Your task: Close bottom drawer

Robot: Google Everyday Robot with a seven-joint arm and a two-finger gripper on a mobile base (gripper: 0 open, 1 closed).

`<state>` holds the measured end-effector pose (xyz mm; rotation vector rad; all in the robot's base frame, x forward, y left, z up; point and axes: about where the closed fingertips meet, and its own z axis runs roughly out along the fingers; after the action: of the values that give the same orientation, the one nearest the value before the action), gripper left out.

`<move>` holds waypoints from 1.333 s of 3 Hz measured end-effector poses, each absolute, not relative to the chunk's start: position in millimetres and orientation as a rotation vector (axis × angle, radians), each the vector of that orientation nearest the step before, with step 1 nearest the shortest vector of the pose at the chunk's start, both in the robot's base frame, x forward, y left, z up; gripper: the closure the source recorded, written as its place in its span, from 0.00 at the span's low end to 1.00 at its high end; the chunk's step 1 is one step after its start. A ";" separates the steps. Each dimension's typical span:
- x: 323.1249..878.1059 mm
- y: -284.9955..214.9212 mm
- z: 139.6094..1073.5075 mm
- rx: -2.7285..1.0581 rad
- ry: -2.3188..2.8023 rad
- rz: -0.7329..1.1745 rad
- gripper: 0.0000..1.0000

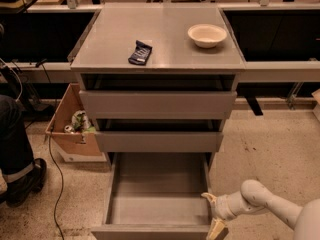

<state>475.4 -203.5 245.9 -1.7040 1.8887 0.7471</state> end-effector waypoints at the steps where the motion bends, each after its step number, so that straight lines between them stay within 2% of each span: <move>1: 475.2 -201.6 221.6 -1.669 1.915 0.757 0.00; 3: 472.2 -198.2 192.1 -1.599 1.933 0.782 0.00; 4: 479.7 -185.6 183.1 -1.582 1.920 0.793 0.17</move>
Offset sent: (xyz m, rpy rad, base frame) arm -0.0059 -0.0058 -0.0659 0.0356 0.0377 -0.1000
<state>479.7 -185.6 183.1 -1.5822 1.9197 0.7930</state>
